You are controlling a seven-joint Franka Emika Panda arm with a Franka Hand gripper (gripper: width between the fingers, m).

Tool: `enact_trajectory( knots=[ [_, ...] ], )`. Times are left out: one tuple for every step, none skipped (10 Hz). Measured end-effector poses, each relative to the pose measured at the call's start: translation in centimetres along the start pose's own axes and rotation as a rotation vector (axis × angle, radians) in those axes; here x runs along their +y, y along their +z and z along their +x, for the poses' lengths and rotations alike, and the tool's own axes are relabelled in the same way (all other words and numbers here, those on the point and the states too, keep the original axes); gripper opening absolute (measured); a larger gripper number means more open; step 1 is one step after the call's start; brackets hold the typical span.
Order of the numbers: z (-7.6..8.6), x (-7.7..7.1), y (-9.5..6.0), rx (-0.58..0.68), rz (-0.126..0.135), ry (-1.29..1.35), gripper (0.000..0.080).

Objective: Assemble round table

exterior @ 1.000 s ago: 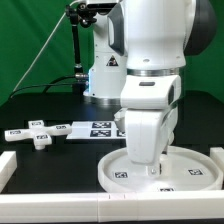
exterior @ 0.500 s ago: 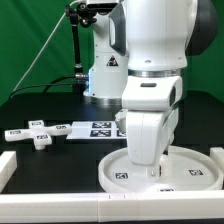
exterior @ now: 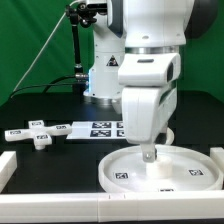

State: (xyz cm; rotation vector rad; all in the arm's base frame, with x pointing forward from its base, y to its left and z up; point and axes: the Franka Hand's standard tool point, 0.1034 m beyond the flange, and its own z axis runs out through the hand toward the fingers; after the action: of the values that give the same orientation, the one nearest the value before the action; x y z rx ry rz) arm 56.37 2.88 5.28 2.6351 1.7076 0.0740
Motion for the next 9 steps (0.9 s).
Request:
enact_trajectory(
  knots=[
    [-0.6,-0.7,-1.0,-0.004,-0.004,0.051,0.0649],
    [-0.9,-1.8,-1.7,-0.007,-0.006,0.118,0.0649],
    [-1.0,-2.7,-2.1,-0.011,-0.003,0.153,0.0649],
    [-1.0,-3.0,-2.3,-0.01,-0.004,0.172,0.0649],
    [-1.0,-3.0,-2.2,-0.011,-0.003,0.178,0.0649],
    [-1.0,-3.0,-2.1,-0.011,-0.001,0.188,0.0649],
    [-1.0,-3.0,-2.1,-0.011,-0.001,0.246,0.0649],
    [-1.0,-3.0,-2.1,-0.011,-0.001,0.288,0.0649],
    [-0.9,-3.2,-2.1,-0.008,-0.002,0.392,0.0649]
  ],
)
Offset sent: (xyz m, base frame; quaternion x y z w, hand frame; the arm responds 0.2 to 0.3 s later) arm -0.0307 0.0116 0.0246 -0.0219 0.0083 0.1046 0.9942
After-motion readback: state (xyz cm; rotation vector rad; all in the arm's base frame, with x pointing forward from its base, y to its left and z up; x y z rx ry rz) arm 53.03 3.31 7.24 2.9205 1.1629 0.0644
